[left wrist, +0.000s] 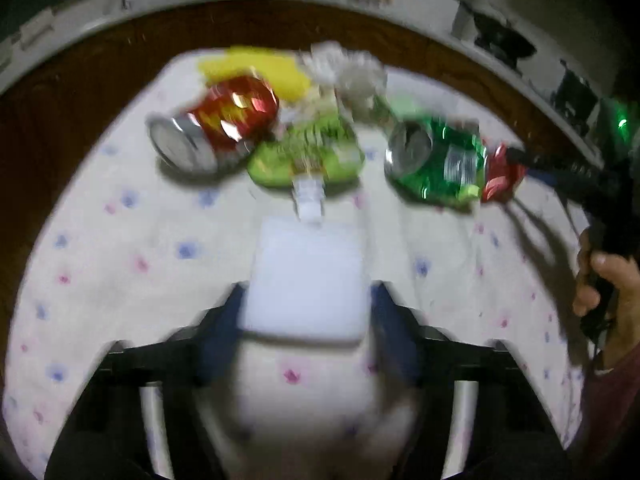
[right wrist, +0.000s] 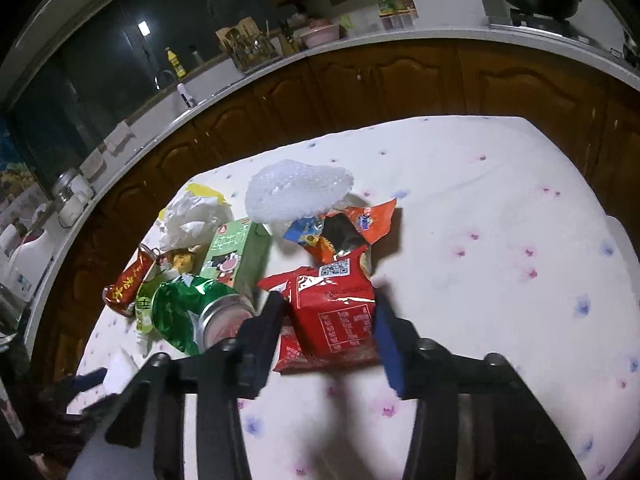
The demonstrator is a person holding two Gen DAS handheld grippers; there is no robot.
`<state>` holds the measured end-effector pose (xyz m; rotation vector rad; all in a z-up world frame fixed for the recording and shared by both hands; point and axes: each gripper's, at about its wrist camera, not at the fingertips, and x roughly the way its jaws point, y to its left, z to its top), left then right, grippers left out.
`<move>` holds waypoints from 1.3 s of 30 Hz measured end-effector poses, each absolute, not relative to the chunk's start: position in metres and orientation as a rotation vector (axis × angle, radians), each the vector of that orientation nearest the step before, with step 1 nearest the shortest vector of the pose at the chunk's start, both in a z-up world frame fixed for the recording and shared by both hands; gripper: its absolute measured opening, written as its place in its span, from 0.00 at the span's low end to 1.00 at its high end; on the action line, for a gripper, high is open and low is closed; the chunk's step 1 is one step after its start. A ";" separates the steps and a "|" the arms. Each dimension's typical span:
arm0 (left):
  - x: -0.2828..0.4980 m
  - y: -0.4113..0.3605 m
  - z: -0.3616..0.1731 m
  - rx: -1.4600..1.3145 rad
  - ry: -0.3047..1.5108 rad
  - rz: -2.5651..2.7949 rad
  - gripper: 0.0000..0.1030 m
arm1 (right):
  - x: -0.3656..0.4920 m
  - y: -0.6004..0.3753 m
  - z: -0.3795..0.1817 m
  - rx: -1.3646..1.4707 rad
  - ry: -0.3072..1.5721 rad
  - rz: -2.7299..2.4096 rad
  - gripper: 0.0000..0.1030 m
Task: Collect trash
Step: 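Grasp the white foam block with the left tool while the right tool grasps the red wrapper, then carry both items over the bin and open both tools to drop them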
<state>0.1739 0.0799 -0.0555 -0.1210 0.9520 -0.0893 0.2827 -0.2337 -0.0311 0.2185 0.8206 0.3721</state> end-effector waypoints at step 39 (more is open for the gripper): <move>0.164 -0.088 0.034 -0.107 0.774 -0.518 0.55 | 0.135 -0.372 0.027 0.366 0.609 0.192 0.04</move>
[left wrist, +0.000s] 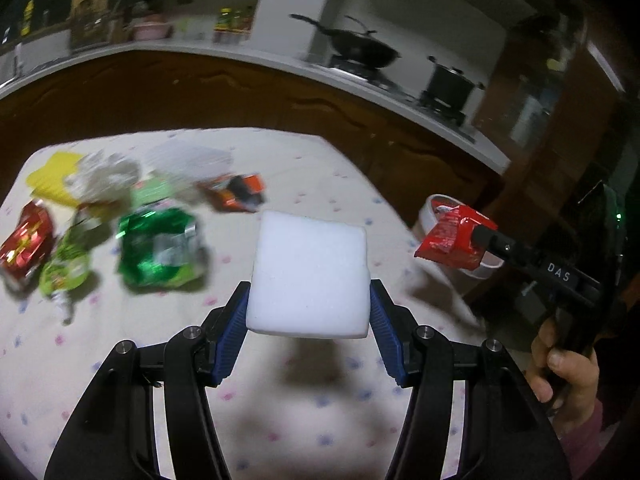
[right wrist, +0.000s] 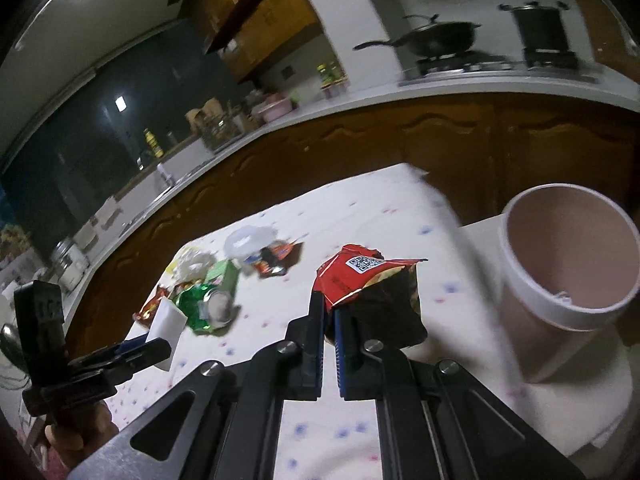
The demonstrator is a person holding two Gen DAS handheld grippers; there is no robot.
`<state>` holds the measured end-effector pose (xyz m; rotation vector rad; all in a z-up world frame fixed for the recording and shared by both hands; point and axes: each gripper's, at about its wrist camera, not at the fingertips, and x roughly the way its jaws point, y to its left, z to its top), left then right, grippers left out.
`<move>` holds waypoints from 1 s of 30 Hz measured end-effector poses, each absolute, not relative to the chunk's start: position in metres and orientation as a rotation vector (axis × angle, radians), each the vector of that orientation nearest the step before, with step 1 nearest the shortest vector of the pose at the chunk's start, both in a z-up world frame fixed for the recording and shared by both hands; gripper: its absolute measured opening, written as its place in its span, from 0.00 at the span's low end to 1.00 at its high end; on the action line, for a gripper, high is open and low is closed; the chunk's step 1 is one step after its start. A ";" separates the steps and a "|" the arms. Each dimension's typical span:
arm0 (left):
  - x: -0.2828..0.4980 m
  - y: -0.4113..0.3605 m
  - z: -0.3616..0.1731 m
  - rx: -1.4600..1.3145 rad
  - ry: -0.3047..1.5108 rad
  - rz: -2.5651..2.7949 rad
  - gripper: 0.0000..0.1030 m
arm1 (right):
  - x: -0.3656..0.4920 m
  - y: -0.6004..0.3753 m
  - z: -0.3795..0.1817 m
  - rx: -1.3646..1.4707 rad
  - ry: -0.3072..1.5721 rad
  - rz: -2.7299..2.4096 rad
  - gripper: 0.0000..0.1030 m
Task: Collect trash
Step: 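Carry both items over the bin and open both tools to drop them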
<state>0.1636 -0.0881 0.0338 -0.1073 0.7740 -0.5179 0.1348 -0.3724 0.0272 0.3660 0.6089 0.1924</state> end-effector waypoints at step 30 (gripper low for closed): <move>0.203 -0.312 0.052 0.030 0.779 -0.802 0.56 | 0.105 -0.538 0.020 0.492 0.559 -0.080 0.05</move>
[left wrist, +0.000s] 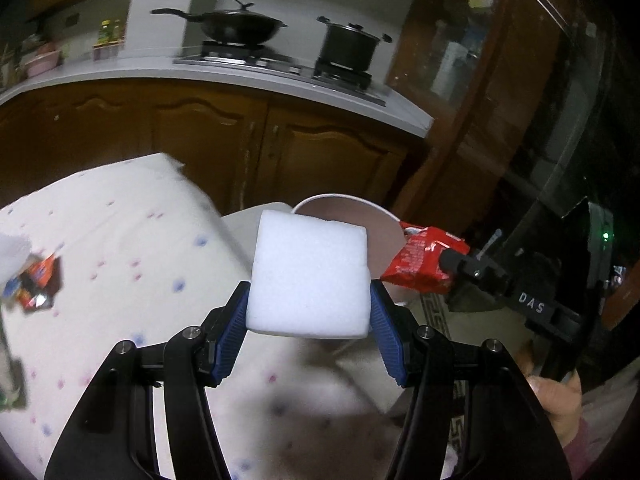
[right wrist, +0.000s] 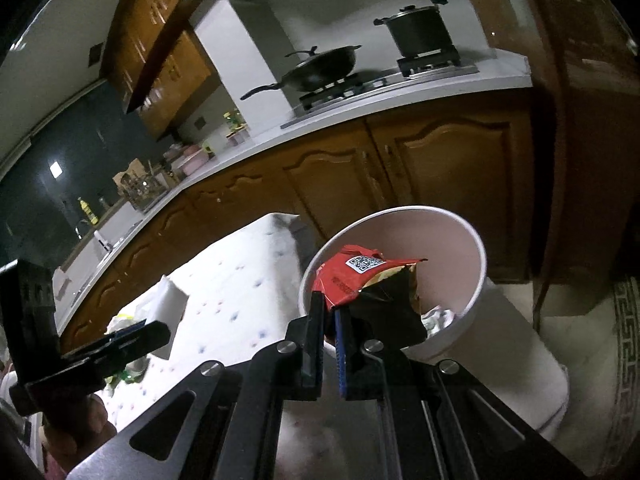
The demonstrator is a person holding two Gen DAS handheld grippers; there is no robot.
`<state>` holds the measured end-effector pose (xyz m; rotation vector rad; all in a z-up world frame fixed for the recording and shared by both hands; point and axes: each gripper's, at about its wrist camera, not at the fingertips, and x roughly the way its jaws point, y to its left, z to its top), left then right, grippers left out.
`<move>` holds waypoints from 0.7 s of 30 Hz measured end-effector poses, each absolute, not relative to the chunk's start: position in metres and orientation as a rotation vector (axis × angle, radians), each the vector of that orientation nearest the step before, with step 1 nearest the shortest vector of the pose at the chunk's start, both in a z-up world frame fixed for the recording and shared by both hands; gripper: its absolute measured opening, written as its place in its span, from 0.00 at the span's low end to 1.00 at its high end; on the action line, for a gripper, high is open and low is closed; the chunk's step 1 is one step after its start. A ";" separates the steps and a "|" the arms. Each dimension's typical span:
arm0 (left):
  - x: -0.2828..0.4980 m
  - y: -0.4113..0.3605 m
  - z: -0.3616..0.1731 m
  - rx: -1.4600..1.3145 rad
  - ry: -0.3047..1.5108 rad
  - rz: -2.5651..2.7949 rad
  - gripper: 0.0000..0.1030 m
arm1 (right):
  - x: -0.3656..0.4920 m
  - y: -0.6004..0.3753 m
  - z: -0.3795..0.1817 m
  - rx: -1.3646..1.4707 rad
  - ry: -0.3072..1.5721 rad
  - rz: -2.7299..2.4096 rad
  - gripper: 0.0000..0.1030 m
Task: Collect trash
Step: 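Carry both items over the bin and open both tools to drop them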
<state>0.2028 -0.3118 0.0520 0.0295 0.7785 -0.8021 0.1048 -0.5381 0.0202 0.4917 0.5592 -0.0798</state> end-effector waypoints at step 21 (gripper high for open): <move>0.261 -0.419 0.015 0.086 0.874 -0.858 0.58 | 0.142 -0.593 0.002 0.517 0.609 -0.115 0.06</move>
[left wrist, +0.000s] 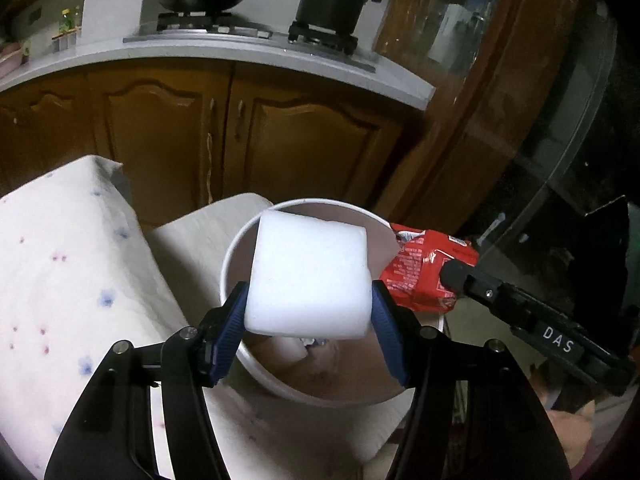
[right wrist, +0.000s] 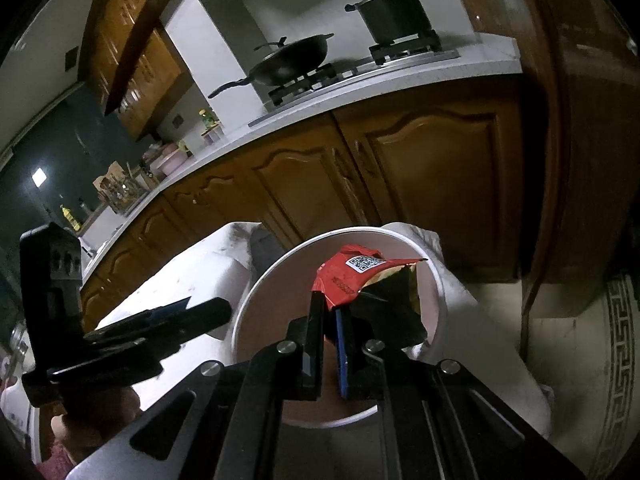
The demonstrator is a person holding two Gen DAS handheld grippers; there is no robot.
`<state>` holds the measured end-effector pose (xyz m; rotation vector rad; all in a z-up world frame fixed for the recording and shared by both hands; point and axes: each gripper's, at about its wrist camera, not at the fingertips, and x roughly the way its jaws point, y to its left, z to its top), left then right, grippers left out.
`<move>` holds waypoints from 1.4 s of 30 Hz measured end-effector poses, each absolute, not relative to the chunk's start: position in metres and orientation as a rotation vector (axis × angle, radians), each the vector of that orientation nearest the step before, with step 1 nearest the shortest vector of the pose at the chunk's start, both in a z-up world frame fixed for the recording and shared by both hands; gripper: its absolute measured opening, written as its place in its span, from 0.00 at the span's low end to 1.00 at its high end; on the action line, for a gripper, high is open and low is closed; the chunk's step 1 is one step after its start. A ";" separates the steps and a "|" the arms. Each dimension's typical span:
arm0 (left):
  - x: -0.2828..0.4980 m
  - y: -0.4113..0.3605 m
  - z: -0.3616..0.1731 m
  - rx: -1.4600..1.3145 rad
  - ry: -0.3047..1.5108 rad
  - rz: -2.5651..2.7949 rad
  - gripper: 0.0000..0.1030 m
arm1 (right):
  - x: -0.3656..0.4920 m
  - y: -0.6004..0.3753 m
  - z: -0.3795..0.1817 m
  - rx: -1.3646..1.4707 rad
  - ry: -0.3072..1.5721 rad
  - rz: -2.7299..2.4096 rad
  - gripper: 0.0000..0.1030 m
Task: Collect trash
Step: 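Carry both items over the bin and open both tools to drop them, then move both open tools back over the remaining trash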
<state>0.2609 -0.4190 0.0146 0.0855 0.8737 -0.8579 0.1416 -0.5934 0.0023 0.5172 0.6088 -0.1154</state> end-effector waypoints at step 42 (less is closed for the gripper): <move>0.218 -0.233 0.026 -0.060 0.830 -0.589 0.72 | 0.125 -0.525 0.019 0.535 0.555 -0.026 0.77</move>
